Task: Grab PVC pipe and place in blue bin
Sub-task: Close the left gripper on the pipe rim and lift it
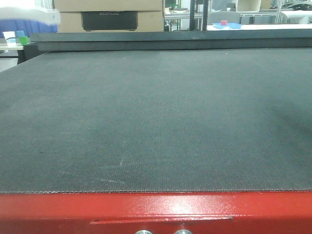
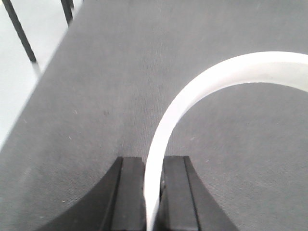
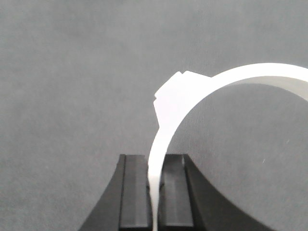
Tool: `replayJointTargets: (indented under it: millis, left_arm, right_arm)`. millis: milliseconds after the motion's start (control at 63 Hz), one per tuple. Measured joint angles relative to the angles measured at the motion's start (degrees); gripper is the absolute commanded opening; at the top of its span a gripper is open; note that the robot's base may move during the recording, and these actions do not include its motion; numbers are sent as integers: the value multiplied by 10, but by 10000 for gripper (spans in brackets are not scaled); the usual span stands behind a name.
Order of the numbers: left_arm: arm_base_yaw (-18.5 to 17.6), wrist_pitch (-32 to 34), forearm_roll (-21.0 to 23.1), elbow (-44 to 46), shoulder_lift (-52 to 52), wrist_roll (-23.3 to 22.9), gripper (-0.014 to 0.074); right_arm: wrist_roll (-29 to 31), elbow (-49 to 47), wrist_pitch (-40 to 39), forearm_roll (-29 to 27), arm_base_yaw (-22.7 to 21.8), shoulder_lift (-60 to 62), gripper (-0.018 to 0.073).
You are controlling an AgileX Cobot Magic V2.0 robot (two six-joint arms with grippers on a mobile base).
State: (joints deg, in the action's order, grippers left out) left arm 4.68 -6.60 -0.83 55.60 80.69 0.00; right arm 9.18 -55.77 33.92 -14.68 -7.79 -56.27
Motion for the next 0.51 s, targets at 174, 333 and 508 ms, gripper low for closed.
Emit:
replayJointTargets:
  millis: [174,333,508]
  left_arm:
    - [0,-39,0,-1,-73,0,-111]
    - [0,-58,0,-14,-141,0,-111]
    - [0,-64,1,-64,-221,0,-111]
  right_arm:
    - [7,36,-40,0,0,57,-168]
    - [8,78,-42,0,0,104,-168]
    - [8,99,-41,0,0,160,-168]
